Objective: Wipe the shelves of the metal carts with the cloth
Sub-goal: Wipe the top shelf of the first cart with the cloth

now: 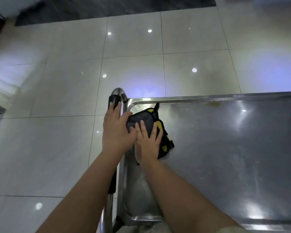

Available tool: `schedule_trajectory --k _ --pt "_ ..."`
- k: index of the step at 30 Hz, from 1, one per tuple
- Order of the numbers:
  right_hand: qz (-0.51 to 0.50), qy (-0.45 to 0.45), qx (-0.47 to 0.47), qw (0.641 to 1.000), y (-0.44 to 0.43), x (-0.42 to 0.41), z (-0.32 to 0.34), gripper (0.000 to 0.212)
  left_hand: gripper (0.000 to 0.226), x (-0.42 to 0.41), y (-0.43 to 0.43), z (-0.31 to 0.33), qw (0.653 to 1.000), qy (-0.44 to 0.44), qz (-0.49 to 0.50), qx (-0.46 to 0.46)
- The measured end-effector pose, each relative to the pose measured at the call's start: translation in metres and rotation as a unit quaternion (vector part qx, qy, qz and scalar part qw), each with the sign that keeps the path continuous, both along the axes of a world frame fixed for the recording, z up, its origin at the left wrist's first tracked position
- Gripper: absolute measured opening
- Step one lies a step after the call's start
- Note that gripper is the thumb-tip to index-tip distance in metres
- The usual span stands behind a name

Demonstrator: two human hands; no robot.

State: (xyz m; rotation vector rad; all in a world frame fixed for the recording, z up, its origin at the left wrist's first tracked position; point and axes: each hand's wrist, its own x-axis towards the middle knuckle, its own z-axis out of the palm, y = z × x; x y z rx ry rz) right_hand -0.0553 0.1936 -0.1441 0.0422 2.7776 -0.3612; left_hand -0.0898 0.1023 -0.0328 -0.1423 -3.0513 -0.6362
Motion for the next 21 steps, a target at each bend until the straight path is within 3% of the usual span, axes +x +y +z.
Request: schedule_trajectory --k 4,7,11,16,21 --pt "0.053 0.040 -0.029 0.997 -0.018 0.018 -0.001 0.059 0.045 -0.008 -0.003 0.002 1.000 -0.005 0.001 -0.017" --pt "0.086 0.041 -0.018 0.995 0.022 0.027 -0.006 0.053 0.038 -0.013 -0.001 0.001 0.995 -0.013 -0.025 -0.099" --pt "-0.062 0.032 0.027 0.997 0.112 0.047 -0.011 0.058 0.039 -0.029 0.004 -0.001 0.992 -0.022 -0.040 -0.118" --pt "-0.300 0.015 0.064 0.952 0.243 0.057 -0.005 0.054 0.029 -0.072 0.003 -0.002 0.996 -0.007 -0.047 -0.075" --pt "-0.359 -0.015 0.079 0.930 0.327 0.012 -0.001 0.056 0.015 -0.097 0.003 -0.001 0.997 -0.006 -0.026 -0.077"
